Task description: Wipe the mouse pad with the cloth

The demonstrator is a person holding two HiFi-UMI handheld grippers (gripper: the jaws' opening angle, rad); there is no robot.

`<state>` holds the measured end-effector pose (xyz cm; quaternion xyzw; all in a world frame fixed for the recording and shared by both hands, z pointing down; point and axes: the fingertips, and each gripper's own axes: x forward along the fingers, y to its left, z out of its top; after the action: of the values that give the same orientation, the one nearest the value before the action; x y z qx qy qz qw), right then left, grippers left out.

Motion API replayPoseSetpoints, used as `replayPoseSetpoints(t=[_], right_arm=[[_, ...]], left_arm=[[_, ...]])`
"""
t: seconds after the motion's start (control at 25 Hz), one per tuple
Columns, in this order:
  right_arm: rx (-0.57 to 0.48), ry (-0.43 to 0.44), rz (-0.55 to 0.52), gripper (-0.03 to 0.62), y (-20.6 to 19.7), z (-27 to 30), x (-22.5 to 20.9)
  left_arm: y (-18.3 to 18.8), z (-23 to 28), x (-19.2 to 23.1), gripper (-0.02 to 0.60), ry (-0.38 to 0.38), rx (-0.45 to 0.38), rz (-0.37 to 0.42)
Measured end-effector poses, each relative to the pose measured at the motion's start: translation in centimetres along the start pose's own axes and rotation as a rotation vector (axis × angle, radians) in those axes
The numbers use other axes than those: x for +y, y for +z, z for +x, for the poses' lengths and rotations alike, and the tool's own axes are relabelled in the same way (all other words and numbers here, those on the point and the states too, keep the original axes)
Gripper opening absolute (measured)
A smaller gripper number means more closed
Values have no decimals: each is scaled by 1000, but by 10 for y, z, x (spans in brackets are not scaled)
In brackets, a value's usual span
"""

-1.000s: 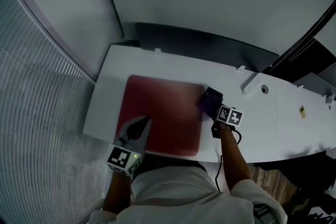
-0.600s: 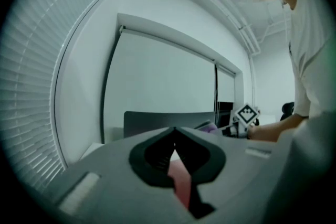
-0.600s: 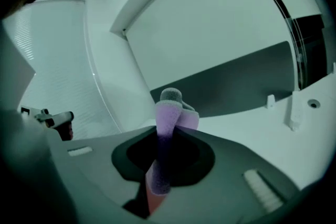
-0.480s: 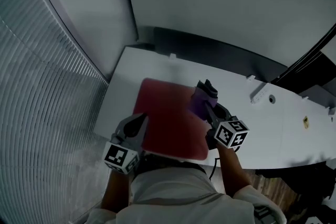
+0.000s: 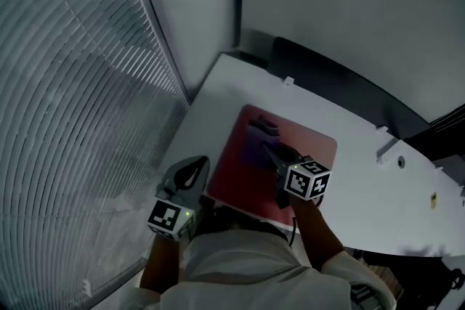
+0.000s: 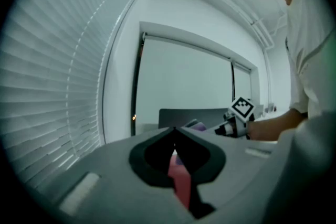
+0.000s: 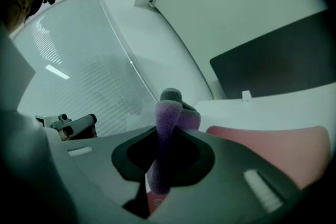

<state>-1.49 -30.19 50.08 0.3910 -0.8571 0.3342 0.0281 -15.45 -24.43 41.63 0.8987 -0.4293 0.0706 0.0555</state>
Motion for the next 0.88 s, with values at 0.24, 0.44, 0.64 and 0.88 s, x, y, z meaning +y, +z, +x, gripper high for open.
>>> replayPoseSetpoints(t=[0.24, 0.44, 0.64, 0.88], right_arm=[[105, -2, -19, 48, -44, 101, 22], [220, -77, 66, 48, -94, 144, -6], [295, -223, 72, 48, -122, 138, -58], [262, -320, 114, 48, -136, 101, -101]], left_arm=[[-21, -30, 44, 2, 18, 24, -23], [-34, -40, 51, 3, -9, 40, -37], [-35, -29, 49, 2, -61, 63, -53], [-48, -9, 33, 2, -135, 58, -33]])
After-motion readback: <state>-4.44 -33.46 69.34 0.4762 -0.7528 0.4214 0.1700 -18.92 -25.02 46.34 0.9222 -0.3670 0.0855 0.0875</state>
